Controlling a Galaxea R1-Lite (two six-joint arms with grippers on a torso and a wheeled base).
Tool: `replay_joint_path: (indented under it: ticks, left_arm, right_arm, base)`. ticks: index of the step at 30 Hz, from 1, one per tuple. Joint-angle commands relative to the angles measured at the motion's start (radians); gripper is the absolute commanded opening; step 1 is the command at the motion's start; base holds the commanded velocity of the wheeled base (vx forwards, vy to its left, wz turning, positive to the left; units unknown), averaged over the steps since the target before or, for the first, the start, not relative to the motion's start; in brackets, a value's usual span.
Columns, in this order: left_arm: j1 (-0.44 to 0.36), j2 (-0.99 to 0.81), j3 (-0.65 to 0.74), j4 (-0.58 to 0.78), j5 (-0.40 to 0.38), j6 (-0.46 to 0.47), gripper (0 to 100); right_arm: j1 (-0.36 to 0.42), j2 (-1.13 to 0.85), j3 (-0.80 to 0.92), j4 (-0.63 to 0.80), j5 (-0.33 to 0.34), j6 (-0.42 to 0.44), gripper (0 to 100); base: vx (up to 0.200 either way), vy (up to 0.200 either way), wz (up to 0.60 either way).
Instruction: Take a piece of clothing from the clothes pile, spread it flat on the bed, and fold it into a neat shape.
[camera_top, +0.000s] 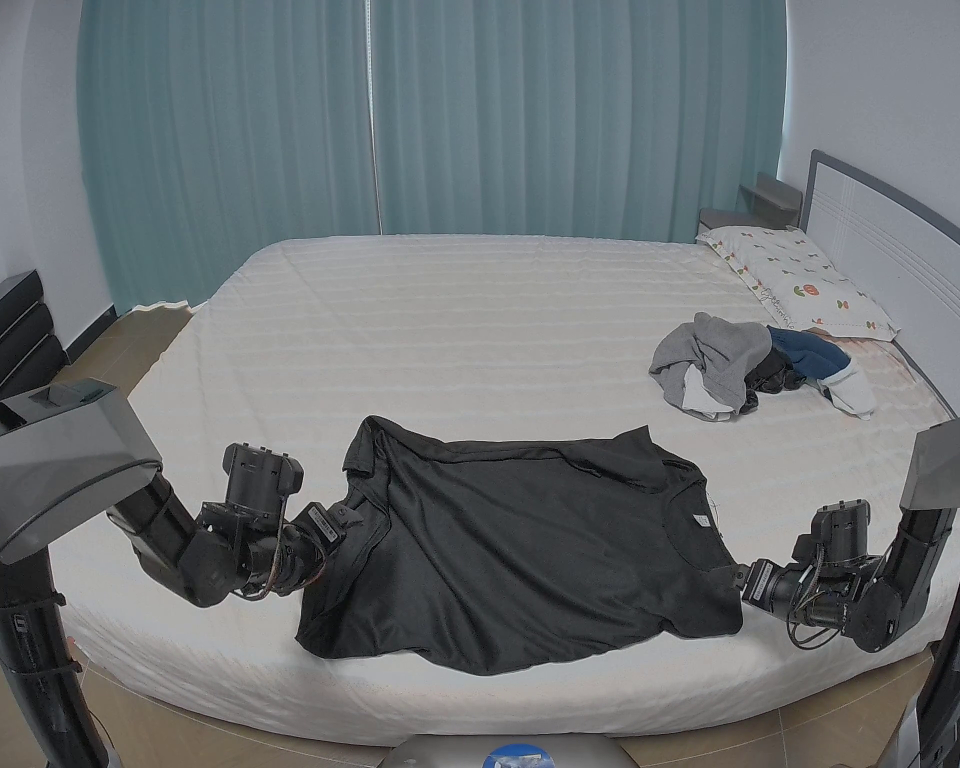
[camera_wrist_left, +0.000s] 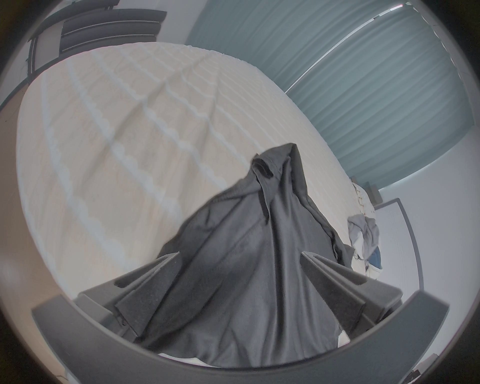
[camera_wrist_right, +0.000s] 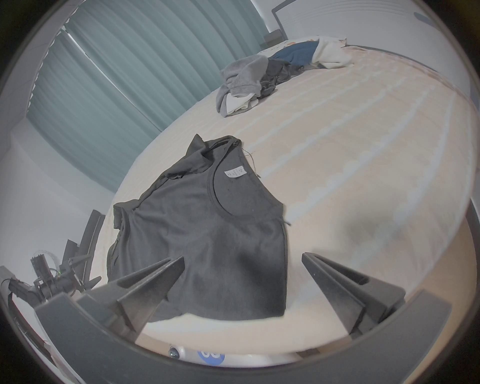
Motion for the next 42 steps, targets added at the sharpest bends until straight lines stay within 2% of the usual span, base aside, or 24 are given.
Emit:
replay_joint_path:
  ticks: [1,5,9,12,14,17,23,36,37,42]
  left_arm:
    - [-0.042,-0.066,0.114,-0.039,0.001,-0.029,100]
    - [-0.044,-0.06,0.16,-0.042,0.01,-0.029,100]
    - [-0.041,-0.055,0.186,-0.045,0.023,-0.024,100]
    - [-0.036,-0.018,0.186,-0.063,0.05,-0.024,100]
    - [-0.032,0.034,0.173,-0.119,0.105,-0.023,100]
    - [-0.039,0.089,0.159,-0.181,0.138,-0.018,100]
    - [-0.035,0.137,0.093,-0.186,0.151,-0.018,100]
    - [-0.012,0.196,0.048,-0.191,0.153,0.005,100]
    - [-0.012,0.198,0.042,-0.191,0.153,0.005,0]
    - [-0.004,0.202,0.042,-0.192,0.153,0.005,0]
  right_arm:
    - [0.064,-0.1,0.08,0.0,-0.054,0.075,100]
    - [0.119,-0.084,0.086,0.0,-0.081,0.11,100]
    - [0.133,-0.054,0.08,-0.001,-0.092,0.116,100]
    - [0.133,-0.028,0.074,-0.003,-0.092,0.138,100]
    - [0.13,-0.003,0.059,-0.026,-0.094,0.176,100]
    - [0.127,0.029,0.048,-0.072,-0.101,0.187,100]
    - [0.118,0.046,0.033,-0.096,-0.114,0.188,100]
    - [0.111,0.052,0.027,-0.099,-0.112,0.191,100]
    - [0.111,0.054,0.024,-0.099,-0.114,0.191,100]
    - [0.11,0.055,0.022,-0.101,-0.112,0.193,100]
  base:
    - [-0.2,0.0,0.0]
    - [-0.2,0.0,0.0]
    - [-0.2,0.0,0.0]
    - [0.0,0.0,0.0]
    - [0.0,0.0,0.0]
    - [0.0,0.0,0.0]
    - [0.0,0.0,0.0]
    - [0.0,0.0,0.0]
    - [0.0,0.0,0.0]
    - [0.0,0.0,0.0]
